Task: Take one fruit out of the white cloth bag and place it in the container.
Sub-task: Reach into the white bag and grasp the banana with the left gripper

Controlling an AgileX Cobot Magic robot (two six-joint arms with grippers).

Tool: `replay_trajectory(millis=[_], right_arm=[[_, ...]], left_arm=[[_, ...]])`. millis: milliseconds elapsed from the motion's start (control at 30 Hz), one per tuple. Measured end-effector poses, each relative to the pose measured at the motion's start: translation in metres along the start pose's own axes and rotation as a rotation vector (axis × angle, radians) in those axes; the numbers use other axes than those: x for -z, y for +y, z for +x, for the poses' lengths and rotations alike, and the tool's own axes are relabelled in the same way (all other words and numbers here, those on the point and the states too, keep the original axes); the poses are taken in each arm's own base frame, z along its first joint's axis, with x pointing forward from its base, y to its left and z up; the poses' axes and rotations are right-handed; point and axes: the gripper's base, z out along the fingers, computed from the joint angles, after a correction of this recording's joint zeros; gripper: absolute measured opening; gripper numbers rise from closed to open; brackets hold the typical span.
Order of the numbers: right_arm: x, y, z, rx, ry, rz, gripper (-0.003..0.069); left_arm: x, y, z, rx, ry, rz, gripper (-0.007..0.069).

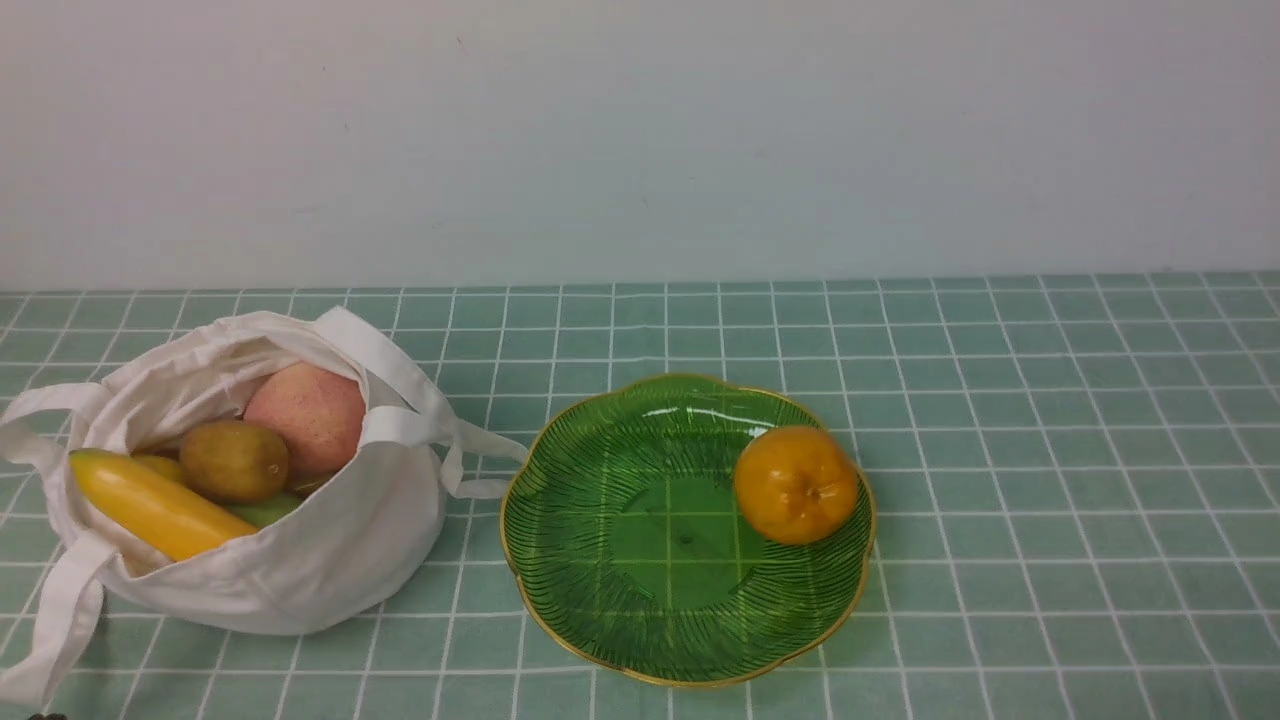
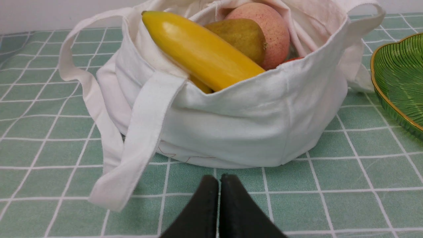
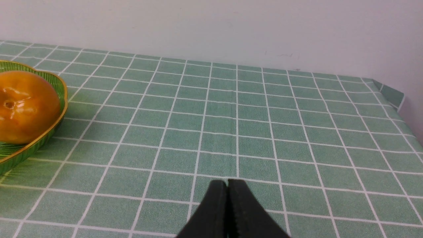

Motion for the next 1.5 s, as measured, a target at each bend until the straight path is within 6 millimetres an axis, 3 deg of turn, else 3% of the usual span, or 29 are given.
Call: replay_trajectory(millis=[1300, 1400, 1500], right_arm=[[0.0, 0.0, 0.0, 0.0, 0.0, 0.0, -0.0015], [0.0, 0.0, 0.0, 0.0, 0.0, 0.0, -0.0015], [0.0, 0.0, 0.0, 0.0, 0.0, 0.0, -0.0015]], left_arm=[[0.0, 0.0, -0.001, -0.01, -0.012, -0.005, -0.0008], [0.0, -0.002, -0.006, 0.104, -0.071, 0.023, -0.0008], [0.001, -0.005, -0.014, 0.343, -0.142, 0.077, -0.0008]])
